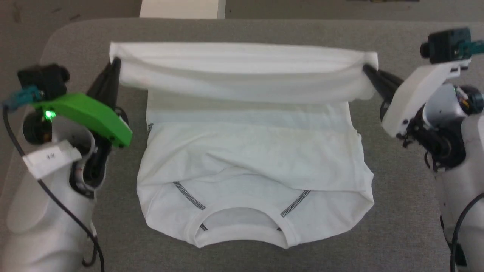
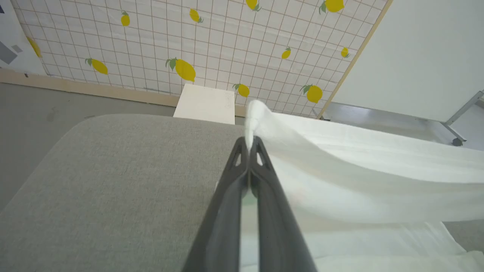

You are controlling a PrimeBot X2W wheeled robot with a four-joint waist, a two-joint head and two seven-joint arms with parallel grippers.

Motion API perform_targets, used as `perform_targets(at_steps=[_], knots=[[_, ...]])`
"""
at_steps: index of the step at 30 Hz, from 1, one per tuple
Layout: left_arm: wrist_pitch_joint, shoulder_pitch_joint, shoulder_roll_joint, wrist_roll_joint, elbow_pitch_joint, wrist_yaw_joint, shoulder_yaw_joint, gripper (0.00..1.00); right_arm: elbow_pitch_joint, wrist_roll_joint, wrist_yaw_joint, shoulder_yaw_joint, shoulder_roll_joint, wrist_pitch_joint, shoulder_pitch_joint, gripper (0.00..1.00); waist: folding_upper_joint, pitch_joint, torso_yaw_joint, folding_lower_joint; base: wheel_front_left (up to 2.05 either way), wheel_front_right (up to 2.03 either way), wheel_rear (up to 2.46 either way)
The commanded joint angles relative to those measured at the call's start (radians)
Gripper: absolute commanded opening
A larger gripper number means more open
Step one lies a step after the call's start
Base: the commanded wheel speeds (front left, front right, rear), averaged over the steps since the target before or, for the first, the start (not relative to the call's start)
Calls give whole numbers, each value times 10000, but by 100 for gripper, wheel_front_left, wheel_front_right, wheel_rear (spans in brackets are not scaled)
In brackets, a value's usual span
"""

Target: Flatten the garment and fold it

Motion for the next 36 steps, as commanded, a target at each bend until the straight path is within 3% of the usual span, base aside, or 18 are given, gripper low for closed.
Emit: perform_targets(at_steps=[1,7,14,23,32,33,34,35,36], knots=[[19,748,26,-83,-398,191,8,0,-194,182,-13,-80,51,82,612,0,0,-1011,43,1,0,0,0],[72,3204,-165,-502,-1766,792,25,0,-892,483,-13,-412,361,333,2632,0,0,-1495,9,1,0,0,0],[-193,5022,-440,-876,-2431,1266,166,0,-1328,411,-13,-927,720,506,4163,0,0,-1708,-61,1,0,0,0],[-256,6346,-654,-1205,-2180,1734,286,0,-1403,55,-13,-1198,908,768,5433,0,0,-1872,-119,1,0,0,0],[600,6778,-735,-1471,-1514,2374,137,0,-1164,-142,-13,-1105,1060,1387,6086,0,0,-1919,-85,1,0,0,0],[663,6768,-779,-1555,-1448,2409,161,15,-1134,-178,-13,-1114,1072,1518,6132,0,0,-1922,-87,1,0,0,0],[715,6762,-795,-1599,-1394,2450,178,68,-1141,-204,-13,-1127,1088,1580,6146,0,0,-1931,-95,1,0,0,0],[779,6746,-775,-1590,-1341,2510,168,100,-1161,-217,-13,-1130,1108,1655,6164,44,0,-1940,-101,1,0,0,0],[883,6733,-774,-1644,-1298,2561,178,100,-1188,-212,-13,-1124,1109,1789,6196,100,0,-1942,-100,1,0,0,0]])
